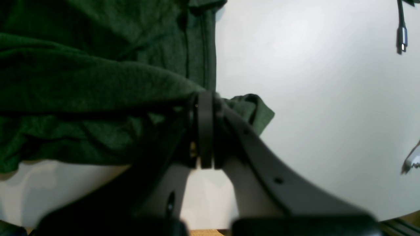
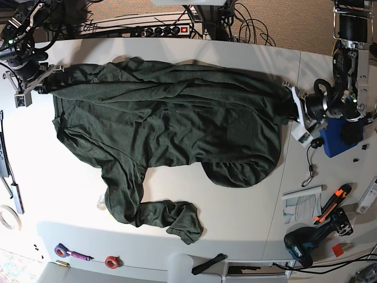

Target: Layout the t-shirt on the table in an organized manner, then fold the t-shirt properly

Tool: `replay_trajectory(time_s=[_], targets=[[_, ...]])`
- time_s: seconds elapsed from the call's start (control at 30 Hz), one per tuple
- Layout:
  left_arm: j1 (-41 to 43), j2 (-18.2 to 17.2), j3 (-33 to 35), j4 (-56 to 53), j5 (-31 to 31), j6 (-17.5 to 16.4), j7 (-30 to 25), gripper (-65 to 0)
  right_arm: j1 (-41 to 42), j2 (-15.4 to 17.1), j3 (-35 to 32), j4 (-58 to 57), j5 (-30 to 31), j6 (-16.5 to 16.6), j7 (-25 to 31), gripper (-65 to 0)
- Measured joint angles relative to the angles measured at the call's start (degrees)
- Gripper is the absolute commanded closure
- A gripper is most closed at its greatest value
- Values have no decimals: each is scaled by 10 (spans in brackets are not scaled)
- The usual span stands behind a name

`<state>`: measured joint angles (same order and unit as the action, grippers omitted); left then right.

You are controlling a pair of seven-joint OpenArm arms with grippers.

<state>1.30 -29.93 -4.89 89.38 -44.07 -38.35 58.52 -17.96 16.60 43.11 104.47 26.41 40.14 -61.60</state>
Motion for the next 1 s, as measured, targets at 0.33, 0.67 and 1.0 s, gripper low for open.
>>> replay_trajectory(time_s=[0.33,0.67,1.0], targets=[[27,4,-2,3,-11,2,16,0,0,0,0,-33,-26,0,21,0],[48,3,-7,8,-30,2,33,0,4,8,1,-102,-4,-2,-40,0],[104,-7,-31,14,-68,17,16,0,-56,54,1,-103,22,0,-59,0]])
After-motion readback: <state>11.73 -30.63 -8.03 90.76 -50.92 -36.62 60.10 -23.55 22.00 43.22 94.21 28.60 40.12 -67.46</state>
